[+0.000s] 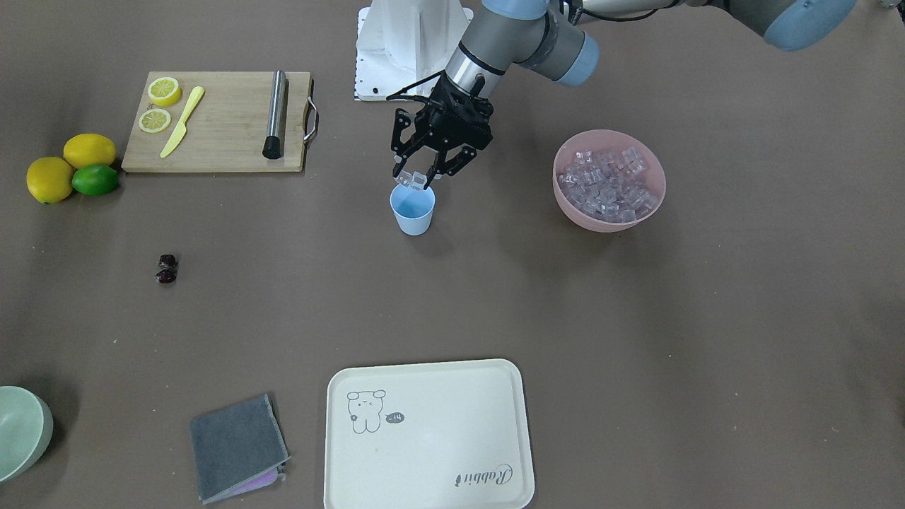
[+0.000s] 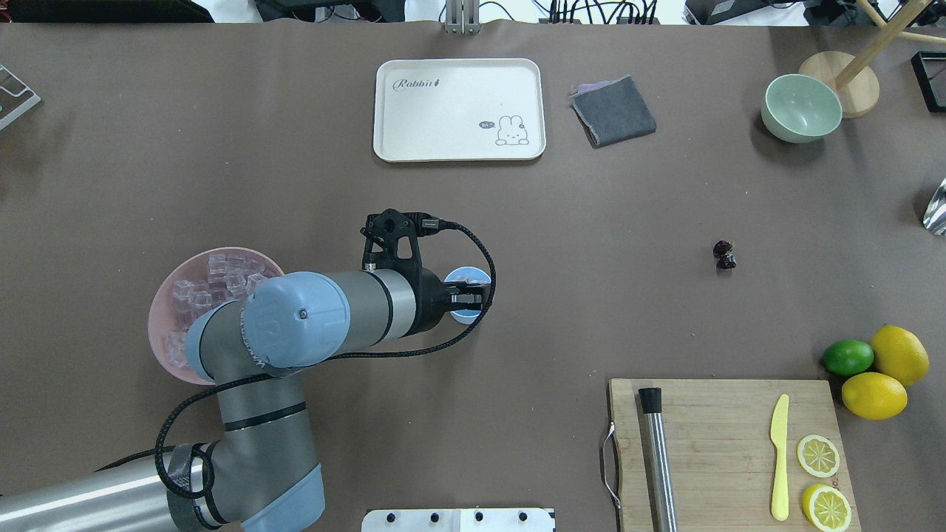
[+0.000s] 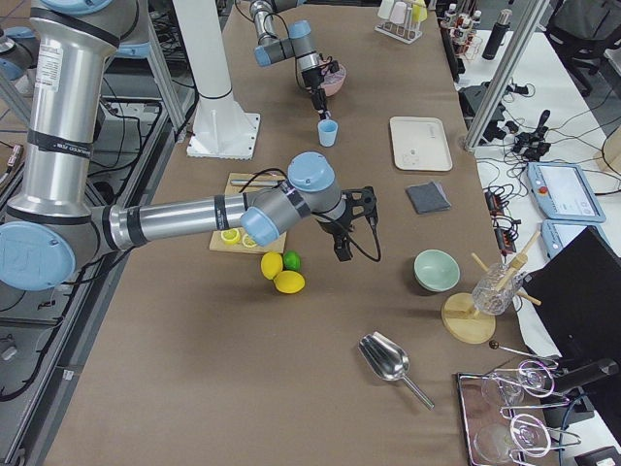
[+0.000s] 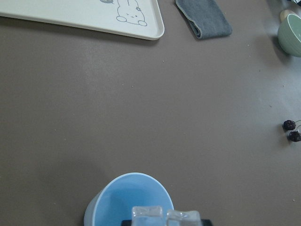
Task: Put ice and cherries in cup
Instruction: 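Carry the ice cube with the left gripper to the light-blue cup, then open the left gripper to drop the ice cube into the cup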
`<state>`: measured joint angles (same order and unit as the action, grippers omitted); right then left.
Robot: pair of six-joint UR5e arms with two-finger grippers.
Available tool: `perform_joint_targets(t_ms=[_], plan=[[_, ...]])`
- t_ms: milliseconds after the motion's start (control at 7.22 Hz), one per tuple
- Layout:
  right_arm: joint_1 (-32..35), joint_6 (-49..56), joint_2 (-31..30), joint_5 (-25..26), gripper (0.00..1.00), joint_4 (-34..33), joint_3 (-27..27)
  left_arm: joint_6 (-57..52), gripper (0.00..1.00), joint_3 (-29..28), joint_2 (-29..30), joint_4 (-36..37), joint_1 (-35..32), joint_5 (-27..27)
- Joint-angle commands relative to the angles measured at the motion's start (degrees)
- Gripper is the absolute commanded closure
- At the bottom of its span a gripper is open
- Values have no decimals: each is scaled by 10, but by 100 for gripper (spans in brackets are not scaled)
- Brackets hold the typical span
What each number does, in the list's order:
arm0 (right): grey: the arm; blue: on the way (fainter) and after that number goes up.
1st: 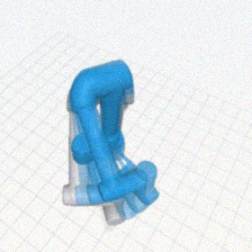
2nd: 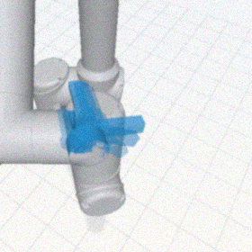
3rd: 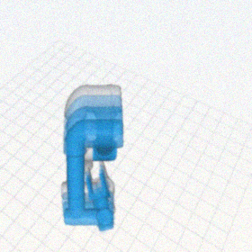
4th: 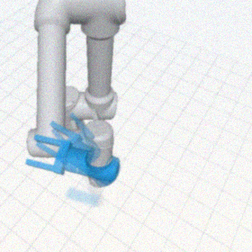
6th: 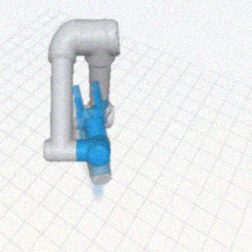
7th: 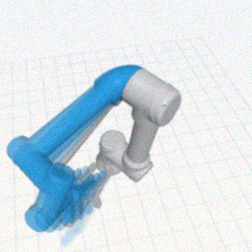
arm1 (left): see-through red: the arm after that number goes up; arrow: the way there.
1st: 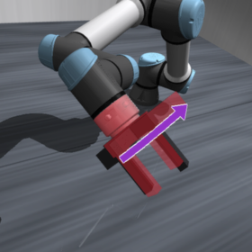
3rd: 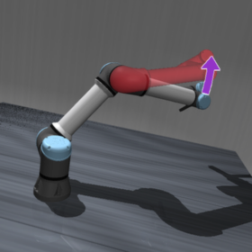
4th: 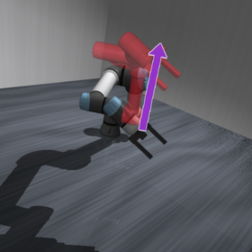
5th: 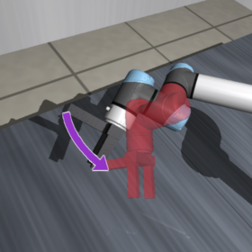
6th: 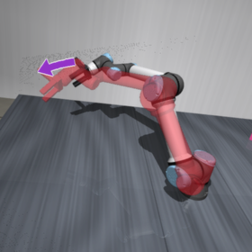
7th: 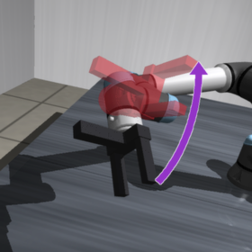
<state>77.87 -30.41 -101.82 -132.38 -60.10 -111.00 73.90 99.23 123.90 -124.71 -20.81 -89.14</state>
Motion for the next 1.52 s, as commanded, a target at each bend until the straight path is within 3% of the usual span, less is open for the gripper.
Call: perform_joint_targets(t_ms=[0, 138, 277, 969, 1108, 1385], plan=[[0, 1, 0, -1, 0, 1, 0, -1, 83, 1, -1, 0, 2, 0], [0, 1, 0, -1, 0, 1, 0, -5, 34, 1, -2, 0, 2, 0], [0, 0, 0, -1, 0, 1, 0, -5, 3, 1, -4, 1, 2, 0], [0, 0, 0, -2, 0, 0, 0, -8, 2, 7, -22, -17, 0, 3], [0, 0, 0, -2, 0, 0, 1, -39, 2, 46, -57, -3, -4, -7], [0, 0, -2, -2, 0, 1, 1, -113, 2, 164, -152, 87, -40, -85]])
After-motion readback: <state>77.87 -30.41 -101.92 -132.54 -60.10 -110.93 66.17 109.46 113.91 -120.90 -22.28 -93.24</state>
